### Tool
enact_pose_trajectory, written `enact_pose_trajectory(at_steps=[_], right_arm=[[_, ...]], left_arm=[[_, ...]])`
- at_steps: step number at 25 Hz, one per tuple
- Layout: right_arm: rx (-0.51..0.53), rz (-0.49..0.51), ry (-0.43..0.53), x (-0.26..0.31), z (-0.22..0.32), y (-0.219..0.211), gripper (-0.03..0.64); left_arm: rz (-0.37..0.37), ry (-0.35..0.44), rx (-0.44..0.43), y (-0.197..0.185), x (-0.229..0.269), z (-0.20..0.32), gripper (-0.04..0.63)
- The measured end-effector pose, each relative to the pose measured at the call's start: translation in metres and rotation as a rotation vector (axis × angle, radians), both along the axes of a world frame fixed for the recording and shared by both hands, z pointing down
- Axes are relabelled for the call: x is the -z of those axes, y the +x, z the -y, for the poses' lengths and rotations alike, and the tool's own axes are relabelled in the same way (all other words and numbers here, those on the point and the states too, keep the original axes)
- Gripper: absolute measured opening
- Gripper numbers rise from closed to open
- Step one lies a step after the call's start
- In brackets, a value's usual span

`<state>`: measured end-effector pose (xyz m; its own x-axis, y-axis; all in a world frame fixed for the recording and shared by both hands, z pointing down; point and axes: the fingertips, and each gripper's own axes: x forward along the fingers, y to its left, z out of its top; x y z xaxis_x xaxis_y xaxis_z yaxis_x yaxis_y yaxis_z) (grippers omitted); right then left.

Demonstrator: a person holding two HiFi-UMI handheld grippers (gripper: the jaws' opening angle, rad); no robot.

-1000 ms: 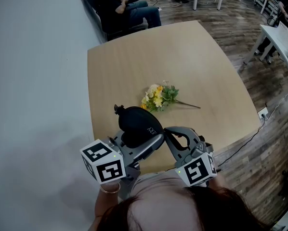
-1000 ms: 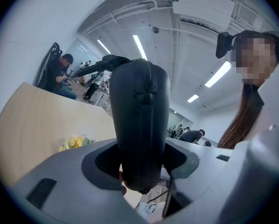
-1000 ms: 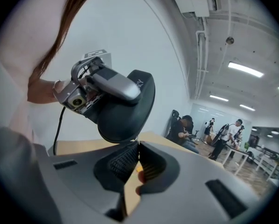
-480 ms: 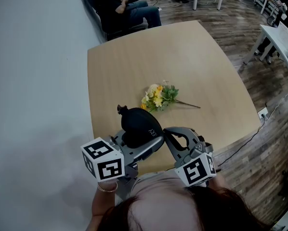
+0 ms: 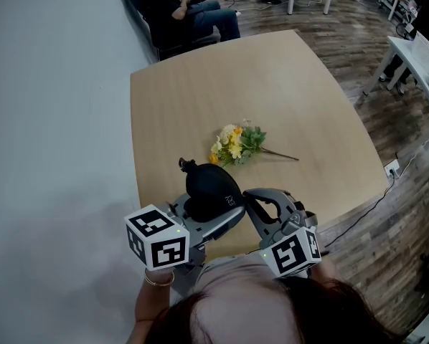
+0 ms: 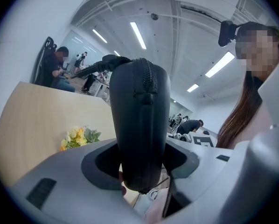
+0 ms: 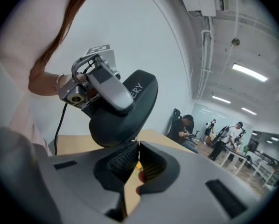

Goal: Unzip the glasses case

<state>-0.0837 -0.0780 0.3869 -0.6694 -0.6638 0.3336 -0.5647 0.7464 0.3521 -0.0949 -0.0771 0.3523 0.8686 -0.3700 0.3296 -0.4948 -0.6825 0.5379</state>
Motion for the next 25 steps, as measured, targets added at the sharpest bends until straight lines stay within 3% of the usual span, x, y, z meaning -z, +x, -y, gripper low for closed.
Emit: enact_pose_trajectory(at_steps=[25], right_arm=[[-0.008,-0.016,-0.003,-0.004,0.002,0.002,0.016]], left_arm=[[0.081,-0.034,-0.046,0.006,-0.019,-0.009,0.242]])
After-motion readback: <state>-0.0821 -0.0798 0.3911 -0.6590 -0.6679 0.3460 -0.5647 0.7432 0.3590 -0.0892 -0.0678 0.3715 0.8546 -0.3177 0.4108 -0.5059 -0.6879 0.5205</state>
